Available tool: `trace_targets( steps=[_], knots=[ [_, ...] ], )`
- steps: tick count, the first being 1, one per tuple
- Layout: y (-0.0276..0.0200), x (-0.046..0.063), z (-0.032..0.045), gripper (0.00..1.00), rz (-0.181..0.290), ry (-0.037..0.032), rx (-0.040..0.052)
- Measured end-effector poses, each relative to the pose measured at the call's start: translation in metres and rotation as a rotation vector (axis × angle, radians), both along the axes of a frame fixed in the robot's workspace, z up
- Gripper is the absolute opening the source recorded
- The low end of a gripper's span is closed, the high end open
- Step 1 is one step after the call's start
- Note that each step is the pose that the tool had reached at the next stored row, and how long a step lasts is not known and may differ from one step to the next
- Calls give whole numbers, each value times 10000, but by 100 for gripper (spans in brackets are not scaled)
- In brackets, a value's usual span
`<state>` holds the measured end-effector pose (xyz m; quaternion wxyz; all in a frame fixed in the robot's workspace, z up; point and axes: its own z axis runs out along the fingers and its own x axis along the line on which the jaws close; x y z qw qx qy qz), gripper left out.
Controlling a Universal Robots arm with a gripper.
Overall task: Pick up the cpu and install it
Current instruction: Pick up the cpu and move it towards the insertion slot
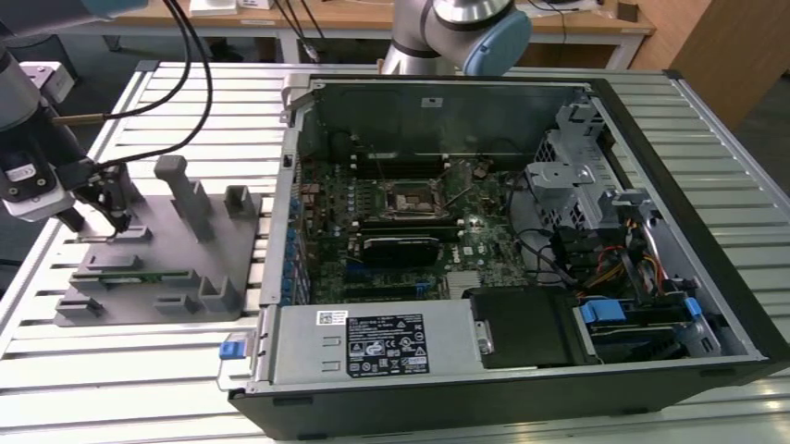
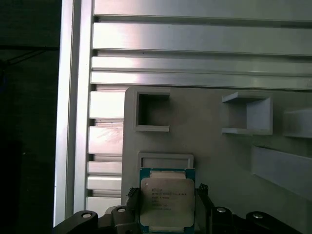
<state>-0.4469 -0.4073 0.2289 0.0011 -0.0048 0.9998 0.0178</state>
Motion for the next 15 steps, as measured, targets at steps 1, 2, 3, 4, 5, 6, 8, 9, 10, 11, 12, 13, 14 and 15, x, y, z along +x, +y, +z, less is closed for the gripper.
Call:
trace_targets(
  steps=[1, 2, 3, 4, 5, 6, 8, 9, 10, 11, 12, 13, 14, 15],
  knots=[
    [0, 0, 6, 54, 0, 1, -1],
    [0, 0, 12, 54, 0, 1, -1],
    [0, 0, 16, 54, 0, 0, 0],
    [0, 0, 20, 54, 0, -1, 0],
    [0, 0, 23, 54, 0, -1, 1],
    [0, 0, 27, 54, 0, 0, 0],
    [0, 0, 34, 54, 0, 1, 0],
    [0, 0, 38, 54, 0, 1, -1],
    [0, 0, 41, 54, 0, 0, 0],
    [0, 0, 44, 54, 0, 0, 0],
    [0, 0, 48, 54, 0, 1, 0],
    [0, 0, 52, 54, 0, 1, -1],
    [0, 0, 55, 54, 0, 1, -1],
    [0, 0, 59, 54, 0, 1, 0]
  ],
)
